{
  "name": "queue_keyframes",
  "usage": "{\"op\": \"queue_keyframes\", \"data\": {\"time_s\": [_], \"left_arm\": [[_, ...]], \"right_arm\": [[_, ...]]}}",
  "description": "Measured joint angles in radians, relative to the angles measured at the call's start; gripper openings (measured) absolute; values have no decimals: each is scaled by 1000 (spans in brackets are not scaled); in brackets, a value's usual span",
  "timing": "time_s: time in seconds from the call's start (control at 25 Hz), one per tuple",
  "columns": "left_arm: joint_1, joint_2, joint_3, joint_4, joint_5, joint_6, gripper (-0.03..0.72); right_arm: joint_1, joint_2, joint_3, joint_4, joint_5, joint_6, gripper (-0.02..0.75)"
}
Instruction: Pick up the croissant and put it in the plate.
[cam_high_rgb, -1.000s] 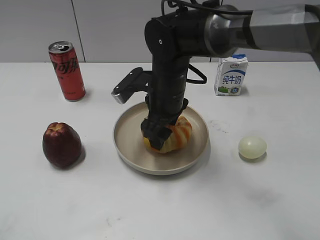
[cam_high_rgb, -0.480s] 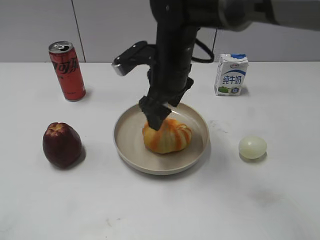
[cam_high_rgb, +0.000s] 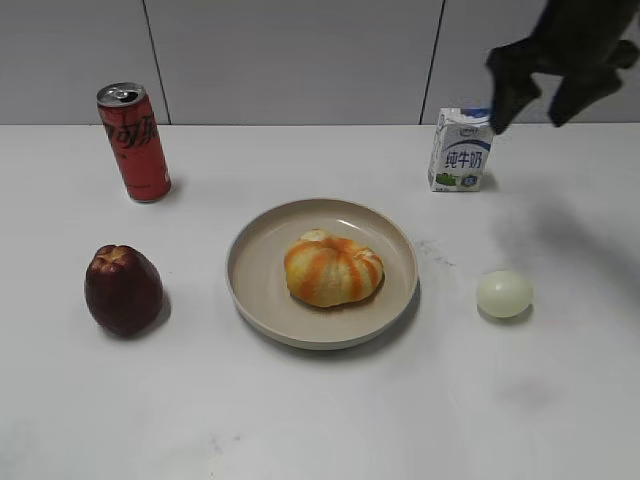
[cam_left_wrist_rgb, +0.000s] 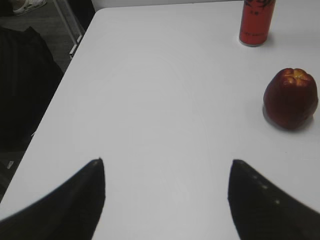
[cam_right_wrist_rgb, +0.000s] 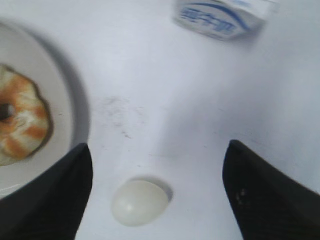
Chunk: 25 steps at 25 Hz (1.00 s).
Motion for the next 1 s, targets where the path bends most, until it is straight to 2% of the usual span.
{"op": "queue_keyframes", "data": {"time_s": [0.16,0.24,0.56,0.84,1.0], "left_arm": [[0,0,0,0,0,0,584],[0,0,0,0,0,0,584],[0,0,0,0,0,0,584],[0,0,0,0,0,0,584],[0,0,0,0,0,0,584]], "right_arm": [[-137,-59,24,-4,19,21,593],[-164,-104,63,-7,20,21,592],[-162,-361,350,3,23,21,591],[-162,-662,713,1,26,2,591],[-162,-840,911,0,-20,1,591]]}}
